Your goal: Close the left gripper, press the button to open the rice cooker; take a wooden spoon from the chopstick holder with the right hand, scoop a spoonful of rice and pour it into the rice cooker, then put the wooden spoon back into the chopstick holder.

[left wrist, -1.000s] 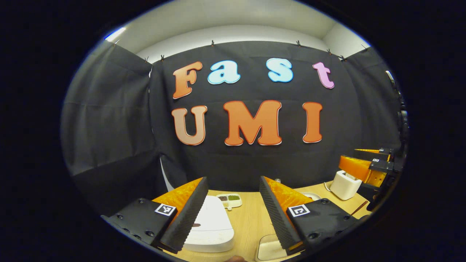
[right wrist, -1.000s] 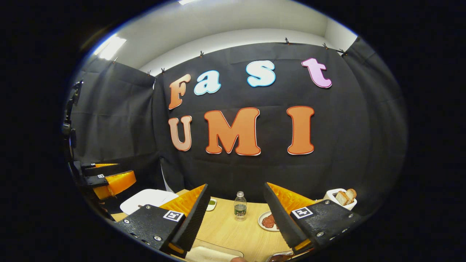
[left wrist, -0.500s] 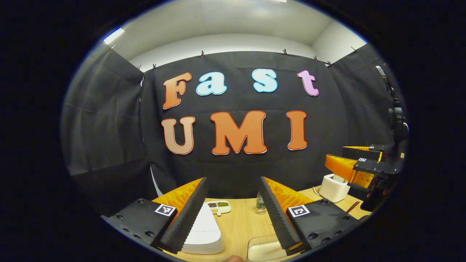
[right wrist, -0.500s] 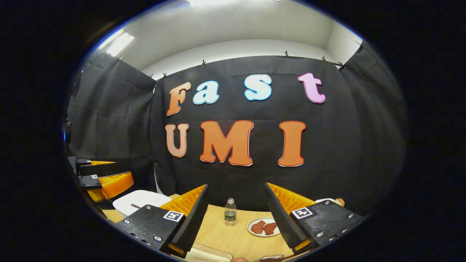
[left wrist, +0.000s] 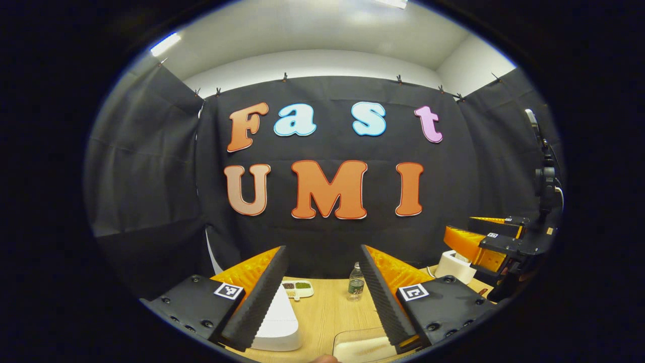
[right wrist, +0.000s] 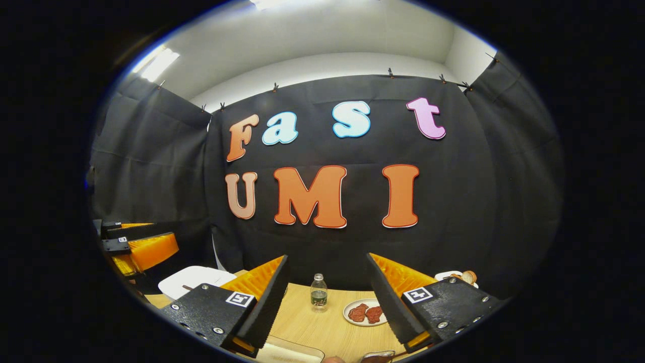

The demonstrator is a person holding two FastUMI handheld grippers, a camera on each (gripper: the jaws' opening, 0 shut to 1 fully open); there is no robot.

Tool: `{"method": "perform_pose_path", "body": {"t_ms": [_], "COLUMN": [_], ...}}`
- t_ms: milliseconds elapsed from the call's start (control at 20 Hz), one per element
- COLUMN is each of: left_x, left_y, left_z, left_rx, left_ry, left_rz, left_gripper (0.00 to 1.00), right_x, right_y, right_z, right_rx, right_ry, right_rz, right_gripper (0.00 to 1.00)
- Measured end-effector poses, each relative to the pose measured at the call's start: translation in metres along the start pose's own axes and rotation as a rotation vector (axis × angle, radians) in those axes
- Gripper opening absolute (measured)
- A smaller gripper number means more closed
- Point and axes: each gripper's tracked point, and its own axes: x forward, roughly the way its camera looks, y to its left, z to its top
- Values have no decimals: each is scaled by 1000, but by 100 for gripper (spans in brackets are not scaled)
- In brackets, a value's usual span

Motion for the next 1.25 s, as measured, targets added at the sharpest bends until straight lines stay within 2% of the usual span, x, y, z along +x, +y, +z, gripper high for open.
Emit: {"method": "perform_pose_path", "body": {"t_ms": [200,400,1200,1250], "left_x": [1,-1,0,-1], "left_y": [9,14,22,22], "left_z": [2,3,-1,-1], "left_rx": [-3,-4,12,11], "left_ry": [-5,-3,0,0], "left_rz": [18,24,6,5], "left_gripper": [96,94,96,94], "right_x": [3,7,12,12], "right_y": [8,15,23,24], "right_z": [0,-1,8,7], "right_rx": [-8,-8,-26,-27], "right_ry": [3,14,14,14], "right_rz": [9,22,21,19], "right_gripper": [93,92,92,93]}}
